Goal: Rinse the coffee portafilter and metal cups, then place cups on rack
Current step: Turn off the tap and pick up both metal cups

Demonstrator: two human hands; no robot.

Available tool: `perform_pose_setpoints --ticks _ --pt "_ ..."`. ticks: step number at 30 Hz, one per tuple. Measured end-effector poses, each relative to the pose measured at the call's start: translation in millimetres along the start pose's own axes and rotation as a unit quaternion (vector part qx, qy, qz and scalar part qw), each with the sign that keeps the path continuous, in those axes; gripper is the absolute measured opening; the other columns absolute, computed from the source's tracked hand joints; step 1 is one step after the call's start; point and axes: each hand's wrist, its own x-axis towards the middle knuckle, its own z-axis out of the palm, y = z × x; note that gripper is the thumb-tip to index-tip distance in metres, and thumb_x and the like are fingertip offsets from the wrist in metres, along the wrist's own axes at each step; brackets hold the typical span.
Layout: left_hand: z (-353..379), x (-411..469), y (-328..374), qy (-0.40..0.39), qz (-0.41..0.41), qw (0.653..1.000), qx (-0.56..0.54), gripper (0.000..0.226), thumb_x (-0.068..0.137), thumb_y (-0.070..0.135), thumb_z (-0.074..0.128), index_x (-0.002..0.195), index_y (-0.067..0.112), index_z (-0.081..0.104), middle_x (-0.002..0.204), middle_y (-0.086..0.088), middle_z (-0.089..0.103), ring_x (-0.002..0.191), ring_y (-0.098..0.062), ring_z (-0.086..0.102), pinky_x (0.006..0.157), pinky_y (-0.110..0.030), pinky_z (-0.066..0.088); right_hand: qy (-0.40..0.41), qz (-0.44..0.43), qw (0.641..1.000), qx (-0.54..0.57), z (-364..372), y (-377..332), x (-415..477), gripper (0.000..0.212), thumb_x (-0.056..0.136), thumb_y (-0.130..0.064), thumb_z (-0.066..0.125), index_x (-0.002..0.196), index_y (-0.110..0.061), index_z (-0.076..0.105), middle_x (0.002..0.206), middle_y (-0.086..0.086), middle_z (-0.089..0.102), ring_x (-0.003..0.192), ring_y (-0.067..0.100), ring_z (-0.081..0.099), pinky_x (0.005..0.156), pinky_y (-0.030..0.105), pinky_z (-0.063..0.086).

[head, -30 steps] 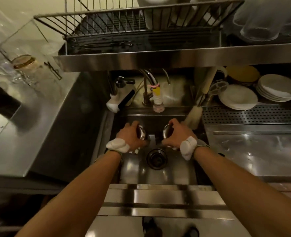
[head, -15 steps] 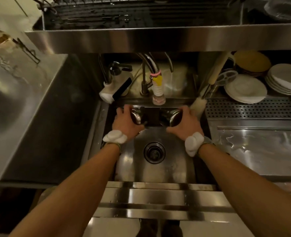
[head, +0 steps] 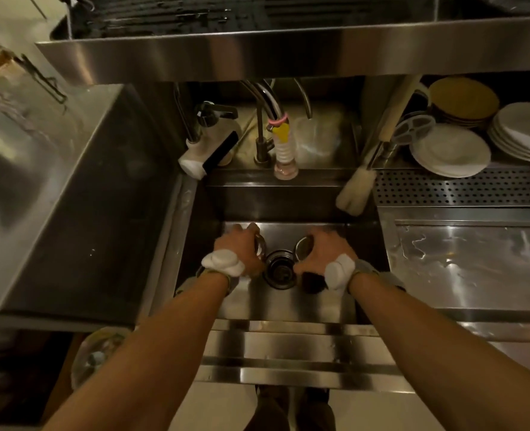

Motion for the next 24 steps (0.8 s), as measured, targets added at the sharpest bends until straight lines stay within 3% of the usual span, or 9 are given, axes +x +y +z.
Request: perform_pose_setpoints --ticks 4,6,10,12,17,18,21,22,24 --pt "-18 1 -3 0.179 -0.03 0.97 -0.161 0.078 0.056 0.047 0.078 0.121 0.032 0.038 0.12 -0.007 0.046 0.1 -0.033 0.059 0.08 -0.041 0.05 0.14 -0.001 0.985 0.105 -21 -7 3 0.089 0.052 -0.047 0.079 0.125 -0.036 0.03 0.13 0.011 0.041 0.113 0.039 0.049 0.094 0.048 0.046" --pt "-25 5 -5 0.216 -0.036 0.953 -0.208 0.079 0.053 0.045 0.079 0.12 0.034 0.037 0.121 -0.006 0.045 0.099 -0.032 0.059 0.081 -0.04 0.051 0.192 -0.002 0.972 0.132 -29 -8 7 0.089 0.051 -0.051 0.075 0.126 -0.037 0.029 0.132 0.012 0.038 0.113 0.041 0.048 0.094 0.048 0.045" --pt "-6 0 -3 -0.01 -0.007 0.999 -0.042 0.081 0.053 0.044 0.081 0.123 0.032 0.04 0.124 -0.009 0.048 0.104 -0.034 0.059 0.083 -0.039 0.051 -0.004 0.014 1.0 -0.005 -5 0 -3 0.081 0.05 -0.048 0.081 0.12 -0.025 0.046 0.124 0.008 0.052 0.106 0.031 0.056 0.089 0.04 0.051" --pt "-1 -2 -4 0.024 0.006 0.999 -0.033 0.078 0.057 0.047 0.079 0.123 0.032 0.039 0.123 -0.009 0.045 0.104 -0.036 0.058 0.082 -0.041 0.05 0.014 0.001 1.0 0.011 -1 2 -5 0.083 0.049 -0.048 0.082 0.12 -0.026 0.043 0.122 0.008 0.05 0.105 0.031 0.056 0.087 0.041 0.052" --pt "-35 19 -3 0.215 -0.017 0.954 -0.206 0.077 0.051 0.048 0.078 0.116 0.036 0.038 0.118 -0.006 0.045 0.098 -0.032 0.059 0.076 -0.037 0.049 0.196 -0.007 0.976 0.099 -39 -7 15 0.086 0.052 -0.046 0.081 0.123 -0.033 0.032 0.129 0.012 0.042 0.109 0.035 0.051 0.09 0.042 0.046" --pt "-37 17 -5 0.183 -0.021 0.963 -0.197 0.08 0.05 0.047 0.08 0.117 0.036 0.037 0.118 -0.006 0.045 0.098 -0.032 0.059 0.074 -0.034 0.048 0.176 -0.007 0.981 0.083 -38 -9 13 0.085 0.052 -0.045 0.081 0.121 -0.033 0.034 0.128 0.012 0.042 0.107 0.035 0.051 0.088 0.042 0.047" --pt "-17 9 -6 -0.023 0.01 0.999 -0.024 0.086 0.048 0.043 0.083 0.12 0.033 0.039 0.118 -0.008 0.047 0.099 -0.034 0.059 0.074 -0.033 0.049 -0.01 0.004 1.0 -0.002 -14 -3 1 0.075 0.048 -0.046 0.081 0.112 -0.025 0.048 0.117 0.007 0.055 0.096 0.027 0.058 0.079 0.033 0.051" --pt "-9 8 -7 -0.028 0.016 0.999 -0.002 0.084 0.051 0.041 0.082 0.122 0.032 0.039 0.12 -0.008 0.046 0.102 -0.035 0.059 0.078 -0.037 0.051 -0.02 0.001 1.0 -0.011 -8 0 1 0.076 0.047 -0.048 0.081 0.113 -0.024 0.049 0.116 0.005 0.055 0.098 0.027 0.058 0.081 0.034 0.052" --pt "-10 3 -6 0.046 -0.015 0.995 -0.087 0.079 0.057 0.042 0.08 0.122 0.031 0.037 0.122 -0.009 0.043 0.103 -0.036 0.058 0.083 -0.041 0.051 0.049 0.015 0.998 0.033 -11 -2 1 0.084 0.047 -0.048 0.081 0.118 -0.028 0.041 0.122 0.007 0.046 0.106 0.032 0.055 0.087 0.039 0.05"
